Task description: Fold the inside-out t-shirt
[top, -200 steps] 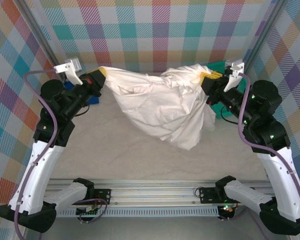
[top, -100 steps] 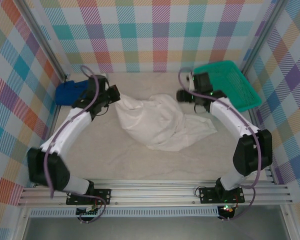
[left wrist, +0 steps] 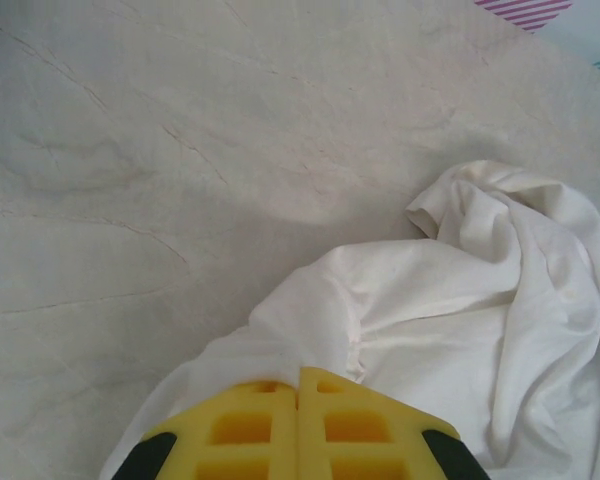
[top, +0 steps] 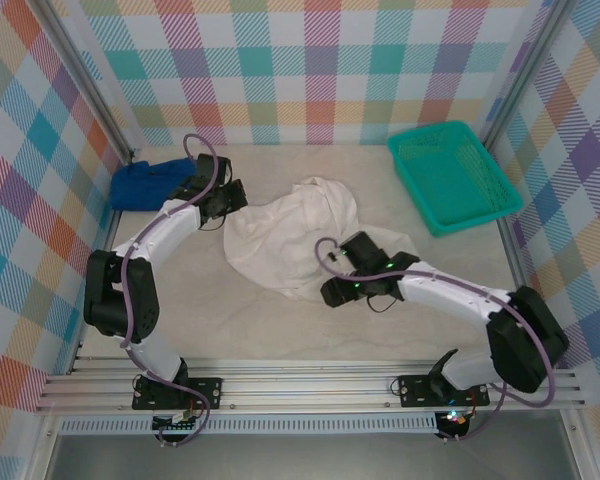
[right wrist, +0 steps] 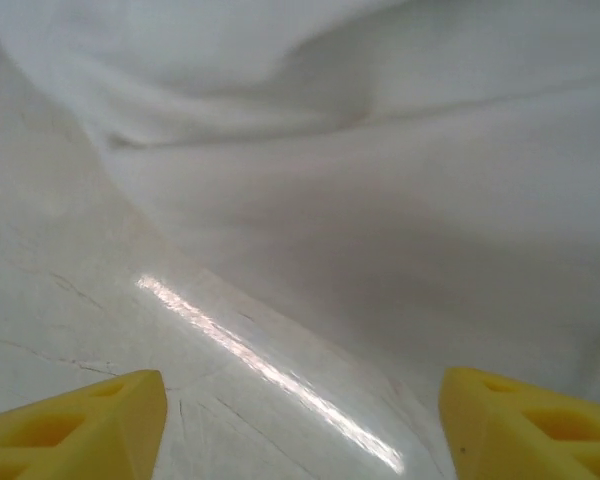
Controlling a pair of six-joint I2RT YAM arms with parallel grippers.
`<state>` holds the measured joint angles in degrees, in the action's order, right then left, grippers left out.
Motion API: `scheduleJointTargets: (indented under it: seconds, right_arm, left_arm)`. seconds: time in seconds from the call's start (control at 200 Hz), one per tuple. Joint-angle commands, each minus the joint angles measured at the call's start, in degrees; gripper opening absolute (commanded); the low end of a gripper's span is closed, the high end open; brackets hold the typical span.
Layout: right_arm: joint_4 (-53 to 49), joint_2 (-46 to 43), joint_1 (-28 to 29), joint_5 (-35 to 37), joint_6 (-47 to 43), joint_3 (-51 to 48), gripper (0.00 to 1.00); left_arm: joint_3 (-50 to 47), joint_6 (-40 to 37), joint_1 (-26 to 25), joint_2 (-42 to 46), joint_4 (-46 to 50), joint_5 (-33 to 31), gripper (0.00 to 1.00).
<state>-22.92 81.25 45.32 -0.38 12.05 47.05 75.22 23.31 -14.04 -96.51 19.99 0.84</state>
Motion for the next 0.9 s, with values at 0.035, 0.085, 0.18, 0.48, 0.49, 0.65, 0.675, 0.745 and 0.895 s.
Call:
scheduleJointTargets:
  seconds: [0.035, 0.085, 0.18, 0.48, 0.49, 0.65, 0.675, 0.745, 0.895]
  right_arm:
    - [7.32, 8.03, 5.17, 5.13, -7.00, 2.68, 0.62]
    - [8.55, 11.02, 5.73, 6.40, -8.01, 3.71, 0.62]
    - [9.74, 16.50, 5.83, 8.29, -9.80, 6.19, 0.58]
    - [2.47, 8.21, -0.34, -0.87, -9.18, 11.61, 0.00]
    - [2.38, 7.36, -1.29, -2.96, -8.68, 11.72, 0.00]
    - [2.54, 3.19, -10.28, -21.32, -2.24, 13.52, 0.00]
    - [0.83, 3.73, -10.21, -20.13, -3.39, 14.32, 0.00]
    - [-2.89, 5.07, -9.84, -15.87, -5.56, 14.72, 0.02]
    - [-3.78, 5.51, -2.90, -4.74, -8.88, 10.72, 0.42]
  left_arm:
    - [1.40, -1.49, 1.03, 2.99, 1.37, -0.81, 0.00]
    - [1.51, -1.75, 1.31, 3.24, 1.82, -0.97, 0.00]
    - [1.34, -2.28, 2.36, 3.62, 2.51, -1.71, 0.00]
    - [1.88, -5.97, 6.02, 2.76, 5.58, -9.01, 0.25]
    - [1.86, -6.10, 6.04, 2.91, 5.76, -9.34, 0.30]
    - [-6.48, -5.30, 5.77, 11.23, 4.45, -11.14, 0.63]
    - [-8.66, -4.72, 5.68, 13.00, 3.90, -10.66, 0.65]
    - [-14.62, -2.90, 5.22, 17.57, 3.29, -8.82, 0.69]
    - [-26.21, 2.48, 2.30, 23.42, 2.23, 0.15, 0.70]
